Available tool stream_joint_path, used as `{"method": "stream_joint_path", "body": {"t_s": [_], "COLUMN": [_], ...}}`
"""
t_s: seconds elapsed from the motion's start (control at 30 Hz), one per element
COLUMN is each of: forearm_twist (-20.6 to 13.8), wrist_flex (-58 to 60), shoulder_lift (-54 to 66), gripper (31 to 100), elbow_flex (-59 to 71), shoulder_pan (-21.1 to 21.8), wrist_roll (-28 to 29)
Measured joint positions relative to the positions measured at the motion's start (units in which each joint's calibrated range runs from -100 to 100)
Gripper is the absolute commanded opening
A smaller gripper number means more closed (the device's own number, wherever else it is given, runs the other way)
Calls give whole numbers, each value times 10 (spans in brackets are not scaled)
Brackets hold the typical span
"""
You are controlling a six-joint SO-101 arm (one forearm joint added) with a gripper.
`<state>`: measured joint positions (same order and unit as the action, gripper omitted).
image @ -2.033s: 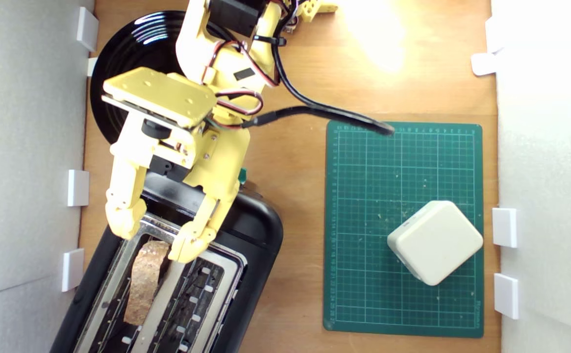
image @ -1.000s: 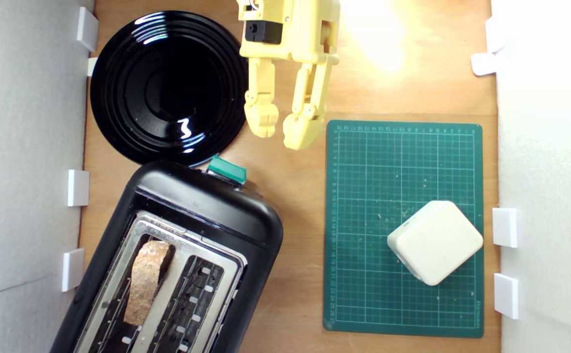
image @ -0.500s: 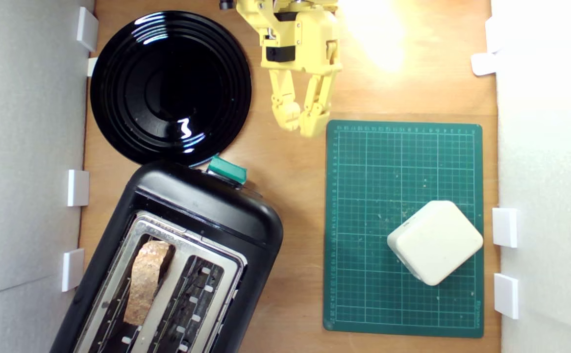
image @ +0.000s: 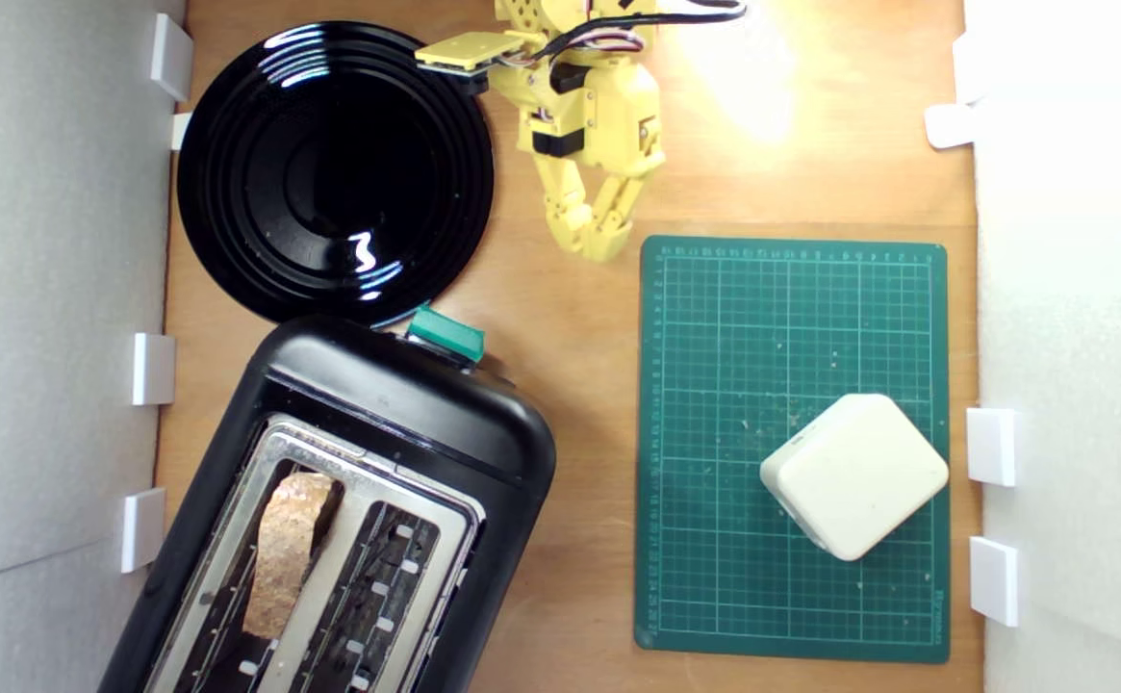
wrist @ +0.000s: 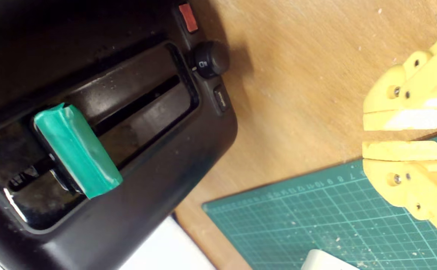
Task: Pick bread and place in toaster
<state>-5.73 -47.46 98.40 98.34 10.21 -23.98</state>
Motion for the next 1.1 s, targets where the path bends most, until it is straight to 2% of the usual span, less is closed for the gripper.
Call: {"method": "stream_joint_path", "body": {"t_s": [0.3,0.43,1.1], "forearm_twist": [4,4,4], "wrist_flex": [0,-12,-97], "shoulder_lift": [3,3,3], "gripper": [433,399,397], "elbow_flex": [1,3,3], "shoulder_pan": [-1,-1,-1], "wrist_roll": [-4,-4,-4]}}
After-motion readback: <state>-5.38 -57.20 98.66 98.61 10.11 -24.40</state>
